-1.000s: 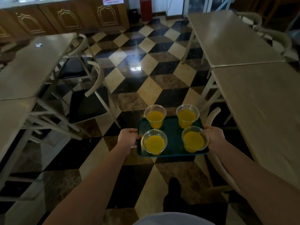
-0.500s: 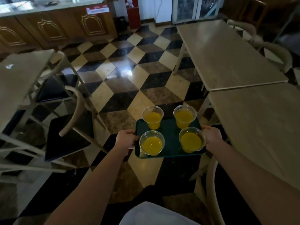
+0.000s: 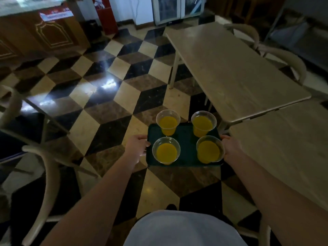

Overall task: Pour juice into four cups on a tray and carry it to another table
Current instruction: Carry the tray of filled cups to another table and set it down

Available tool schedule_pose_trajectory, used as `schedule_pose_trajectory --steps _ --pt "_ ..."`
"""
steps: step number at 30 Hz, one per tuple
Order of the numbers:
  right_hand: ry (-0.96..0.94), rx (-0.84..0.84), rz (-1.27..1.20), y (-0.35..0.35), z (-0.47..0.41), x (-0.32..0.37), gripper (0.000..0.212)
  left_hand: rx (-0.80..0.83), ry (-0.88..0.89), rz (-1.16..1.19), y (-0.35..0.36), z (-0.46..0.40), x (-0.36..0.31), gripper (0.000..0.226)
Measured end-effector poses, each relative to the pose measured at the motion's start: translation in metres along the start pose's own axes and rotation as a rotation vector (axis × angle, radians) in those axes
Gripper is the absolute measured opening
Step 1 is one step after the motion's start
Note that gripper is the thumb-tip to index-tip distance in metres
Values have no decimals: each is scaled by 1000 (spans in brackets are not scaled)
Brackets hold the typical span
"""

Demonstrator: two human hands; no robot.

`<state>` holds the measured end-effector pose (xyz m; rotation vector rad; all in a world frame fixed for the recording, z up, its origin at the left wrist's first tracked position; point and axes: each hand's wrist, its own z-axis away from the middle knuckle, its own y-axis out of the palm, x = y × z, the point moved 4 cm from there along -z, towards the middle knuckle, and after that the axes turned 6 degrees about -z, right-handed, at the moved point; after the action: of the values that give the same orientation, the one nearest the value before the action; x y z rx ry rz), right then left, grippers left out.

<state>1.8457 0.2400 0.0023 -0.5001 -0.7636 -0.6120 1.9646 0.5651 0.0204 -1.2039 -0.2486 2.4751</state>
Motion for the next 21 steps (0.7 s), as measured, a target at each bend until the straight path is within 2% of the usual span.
schedule_pose_trajectory --steps 4,7,12,21 --pt "-33 -17 -38 34 -43 43 33 21 -10 -45 -3 -68 -48 40" --pt "-45 51 -2 60 -75 76 35 46 -20 -86 3 -115 -83 44" --pt "-5 -48 -48 94 -146 129 37 43 -12 -85 13 -194 -140 42" --pt "40 -20 -75 161 -263 244 28 37 32 -62 30 -318 -271 30"
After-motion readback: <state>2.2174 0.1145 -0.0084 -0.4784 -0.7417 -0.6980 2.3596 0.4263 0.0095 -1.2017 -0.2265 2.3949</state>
